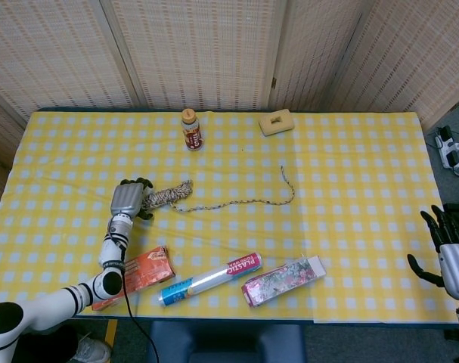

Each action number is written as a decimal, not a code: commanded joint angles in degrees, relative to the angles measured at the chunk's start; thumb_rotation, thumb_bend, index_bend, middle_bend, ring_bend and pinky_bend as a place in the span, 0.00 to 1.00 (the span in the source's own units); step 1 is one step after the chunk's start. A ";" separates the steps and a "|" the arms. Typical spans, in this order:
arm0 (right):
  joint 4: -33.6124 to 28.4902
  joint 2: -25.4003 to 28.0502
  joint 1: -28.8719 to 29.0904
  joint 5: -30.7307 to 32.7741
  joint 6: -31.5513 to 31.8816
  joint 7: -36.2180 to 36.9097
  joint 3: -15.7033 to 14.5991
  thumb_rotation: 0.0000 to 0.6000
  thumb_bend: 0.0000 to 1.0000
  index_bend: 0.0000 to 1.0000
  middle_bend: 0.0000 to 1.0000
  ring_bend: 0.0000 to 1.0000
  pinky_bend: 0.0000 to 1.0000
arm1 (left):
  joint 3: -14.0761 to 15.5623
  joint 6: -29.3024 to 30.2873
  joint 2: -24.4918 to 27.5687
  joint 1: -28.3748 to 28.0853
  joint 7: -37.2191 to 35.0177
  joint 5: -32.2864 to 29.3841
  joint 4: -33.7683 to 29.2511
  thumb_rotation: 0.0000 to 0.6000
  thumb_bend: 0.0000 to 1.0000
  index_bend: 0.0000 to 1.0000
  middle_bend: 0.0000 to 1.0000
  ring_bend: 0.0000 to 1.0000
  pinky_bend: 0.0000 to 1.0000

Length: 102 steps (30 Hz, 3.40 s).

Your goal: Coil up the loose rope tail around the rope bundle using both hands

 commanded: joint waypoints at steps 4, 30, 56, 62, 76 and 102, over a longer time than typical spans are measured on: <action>-0.03 0.00 -0.34 0.44 0.00 0.14 -0.10 0.80 0.40 0.00 0.00 0.00 0.00 | -0.59 -0.80 -1.38 -1.14 0.12 -0.41 1.63 1.00 0.23 0.37 0.31 0.31 0.24; 0.40 -0.15 -0.02 0.97 -1.23 0.52 0.05 0.80 0.40 0.00 0.00 0.00 0.00 | 0.52 -4.00 -4.01 -0.06 -10.88 9.65 7.56 1.00 0.62 0.73 0.69 0.66 0.72; 4.63 -11.54 22.16 0.27 -22.88 -4.15 6.67 1.00 0.40 0.43 0.12 0.08 0.00 | 4.82 2.21 8.89 8.10 -29.22 28.70 -10.05 1.00 0.67 0.78 0.75 0.72 0.78; 10.56 -18.81 28.69 4.38 -31.11 -7.09 7.82 1.00 0.40 0.43 0.12 0.08 0.00 | 5.04 2.72 9.73 8.77 -29.01 28.79 -11.38 1.00 0.67 0.78 0.75 0.72 0.78; 26.56 -30.11 37.40 11.56 -40.70 -10.18 8.78 1.00 0.40 0.43 0.12 0.08 0.00 | 5.06 2.88 11.03 9.63 -28.98 28.39 -13.34 1.00 0.67 0.78 0.75 0.72 0.78; 43.34 -41.55 46.75 17.88 -47.89 -13.40 10.07 1.00 0.40 0.47 0.17 0.09 0.00 | 4.81 1.83 10.41 9.51 -29.22 27.73 -11.89 1.00 0.67 0.78 0.75 0.72 0.78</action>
